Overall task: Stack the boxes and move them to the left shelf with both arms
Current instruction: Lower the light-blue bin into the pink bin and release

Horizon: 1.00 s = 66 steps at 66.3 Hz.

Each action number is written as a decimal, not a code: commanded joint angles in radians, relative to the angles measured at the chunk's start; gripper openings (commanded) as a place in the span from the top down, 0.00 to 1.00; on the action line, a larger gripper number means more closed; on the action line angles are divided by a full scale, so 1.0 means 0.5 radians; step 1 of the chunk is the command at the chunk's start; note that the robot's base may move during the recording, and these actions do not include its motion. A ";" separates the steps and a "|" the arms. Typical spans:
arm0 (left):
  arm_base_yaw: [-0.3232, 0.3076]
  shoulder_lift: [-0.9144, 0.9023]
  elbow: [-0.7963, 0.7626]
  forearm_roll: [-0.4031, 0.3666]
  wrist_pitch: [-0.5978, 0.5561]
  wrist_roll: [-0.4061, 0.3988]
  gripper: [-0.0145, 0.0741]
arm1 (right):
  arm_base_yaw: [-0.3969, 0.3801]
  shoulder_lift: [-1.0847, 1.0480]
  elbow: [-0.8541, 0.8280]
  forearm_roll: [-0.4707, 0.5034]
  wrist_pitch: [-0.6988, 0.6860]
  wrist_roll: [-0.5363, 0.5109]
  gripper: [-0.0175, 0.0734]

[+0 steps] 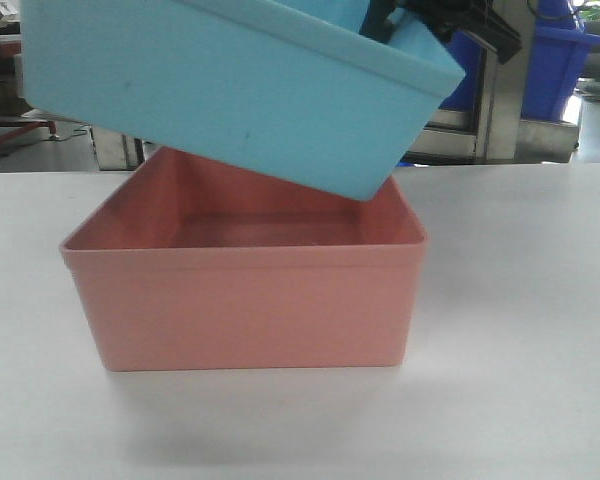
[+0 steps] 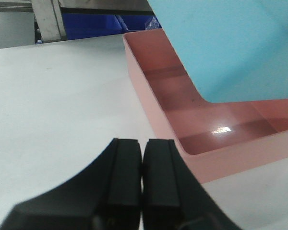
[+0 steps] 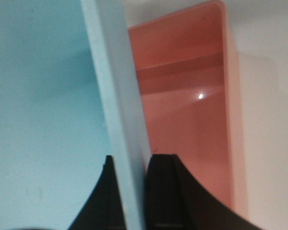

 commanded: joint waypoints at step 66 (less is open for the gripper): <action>-0.012 0.000 -0.056 -0.016 -0.151 0.006 0.85 | -0.006 0.085 -0.073 -0.365 -0.108 0.061 0.75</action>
